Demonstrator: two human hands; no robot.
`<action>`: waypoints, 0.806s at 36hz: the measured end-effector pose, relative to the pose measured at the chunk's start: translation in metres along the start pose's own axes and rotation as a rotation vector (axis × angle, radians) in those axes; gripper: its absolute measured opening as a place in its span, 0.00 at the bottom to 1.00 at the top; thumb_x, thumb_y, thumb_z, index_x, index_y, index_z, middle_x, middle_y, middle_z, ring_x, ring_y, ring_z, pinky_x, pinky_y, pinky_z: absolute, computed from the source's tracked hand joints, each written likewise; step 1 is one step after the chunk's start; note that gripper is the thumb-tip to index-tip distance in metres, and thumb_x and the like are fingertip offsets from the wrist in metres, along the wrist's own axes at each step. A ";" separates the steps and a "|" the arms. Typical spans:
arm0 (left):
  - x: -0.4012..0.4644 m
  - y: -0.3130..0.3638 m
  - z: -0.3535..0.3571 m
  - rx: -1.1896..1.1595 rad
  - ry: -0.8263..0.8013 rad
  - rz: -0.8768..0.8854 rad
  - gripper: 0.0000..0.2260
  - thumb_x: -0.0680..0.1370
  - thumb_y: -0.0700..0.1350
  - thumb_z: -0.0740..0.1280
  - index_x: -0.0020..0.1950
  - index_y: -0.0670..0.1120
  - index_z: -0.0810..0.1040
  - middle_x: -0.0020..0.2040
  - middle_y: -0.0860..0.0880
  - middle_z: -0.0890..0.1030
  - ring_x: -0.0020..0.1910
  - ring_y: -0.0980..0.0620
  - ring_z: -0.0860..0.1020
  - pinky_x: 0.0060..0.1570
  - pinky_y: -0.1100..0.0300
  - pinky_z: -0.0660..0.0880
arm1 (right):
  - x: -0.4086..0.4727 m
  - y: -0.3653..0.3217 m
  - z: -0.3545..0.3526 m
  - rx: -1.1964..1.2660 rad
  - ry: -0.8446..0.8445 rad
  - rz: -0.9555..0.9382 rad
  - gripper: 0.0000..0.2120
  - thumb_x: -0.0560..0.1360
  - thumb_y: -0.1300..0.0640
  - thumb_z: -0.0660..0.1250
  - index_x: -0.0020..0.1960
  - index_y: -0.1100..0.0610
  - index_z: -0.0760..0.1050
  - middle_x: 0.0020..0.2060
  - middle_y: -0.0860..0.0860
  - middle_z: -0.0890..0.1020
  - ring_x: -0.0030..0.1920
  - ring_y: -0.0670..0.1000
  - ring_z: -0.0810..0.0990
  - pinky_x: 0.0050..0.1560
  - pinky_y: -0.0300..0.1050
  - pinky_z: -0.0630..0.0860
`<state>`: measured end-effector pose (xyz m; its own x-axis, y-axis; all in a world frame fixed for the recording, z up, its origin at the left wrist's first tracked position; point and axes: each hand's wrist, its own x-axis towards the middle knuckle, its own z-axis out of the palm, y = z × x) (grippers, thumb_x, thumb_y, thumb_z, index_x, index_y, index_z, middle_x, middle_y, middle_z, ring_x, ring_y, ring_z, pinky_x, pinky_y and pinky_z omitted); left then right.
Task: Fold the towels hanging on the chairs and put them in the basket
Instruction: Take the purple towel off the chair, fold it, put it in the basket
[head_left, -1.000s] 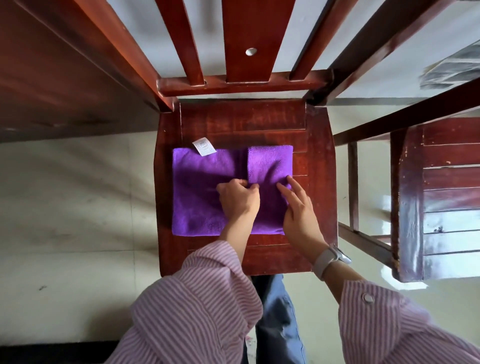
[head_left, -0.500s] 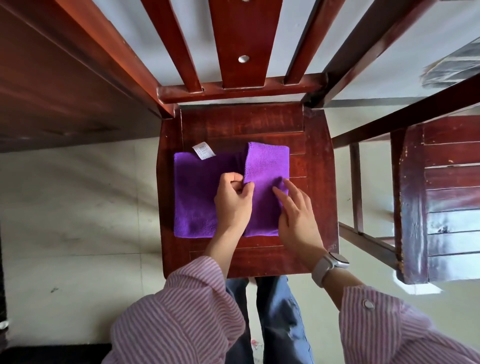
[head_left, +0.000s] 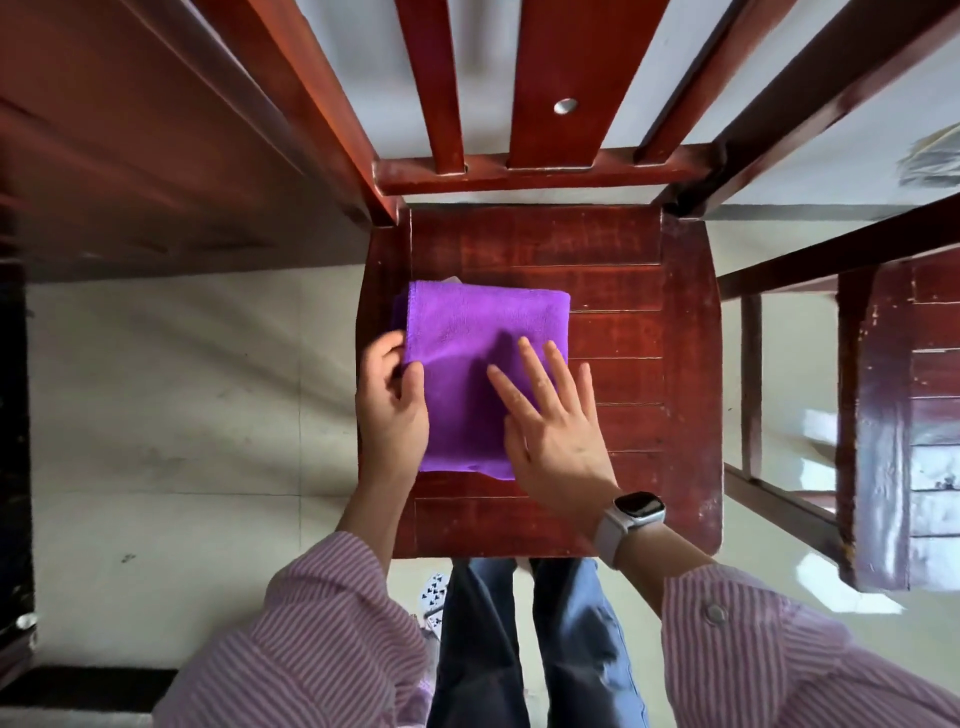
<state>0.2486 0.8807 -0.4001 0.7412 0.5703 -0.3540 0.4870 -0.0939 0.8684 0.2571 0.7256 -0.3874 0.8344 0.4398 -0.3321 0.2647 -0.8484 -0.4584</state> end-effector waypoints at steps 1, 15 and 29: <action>0.001 -0.003 -0.001 0.018 0.022 -0.014 0.13 0.76 0.38 0.62 0.58 0.49 0.71 0.52 0.43 0.78 0.49 0.49 0.77 0.51 0.60 0.72 | 0.002 -0.001 0.003 -0.022 -0.010 -0.006 0.25 0.72 0.55 0.51 0.69 0.51 0.65 0.72 0.57 0.62 0.72 0.63 0.58 0.67 0.67 0.56; 0.022 -0.013 -0.007 0.400 -0.031 0.045 0.09 0.80 0.43 0.58 0.49 0.37 0.73 0.38 0.42 0.76 0.40 0.40 0.75 0.37 0.58 0.63 | 0.011 -0.004 0.022 -0.266 -0.022 -0.027 0.25 0.71 0.51 0.54 0.67 0.50 0.68 0.70 0.59 0.65 0.71 0.64 0.62 0.66 0.67 0.54; 0.032 -0.021 -0.005 0.465 0.128 0.169 0.14 0.78 0.46 0.61 0.60 0.40 0.72 0.51 0.41 0.81 0.49 0.42 0.78 0.46 0.54 0.72 | 0.035 -0.008 0.020 -0.264 0.124 -0.087 0.23 0.74 0.53 0.55 0.69 0.53 0.66 0.71 0.61 0.63 0.71 0.64 0.61 0.68 0.65 0.54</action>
<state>0.2602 0.9049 -0.4285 0.7788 0.6088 -0.1513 0.5410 -0.5297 0.6532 0.2742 0.7533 -0.4120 0.8512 0.4891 -0.1903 0.4413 -0.8633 -0.2449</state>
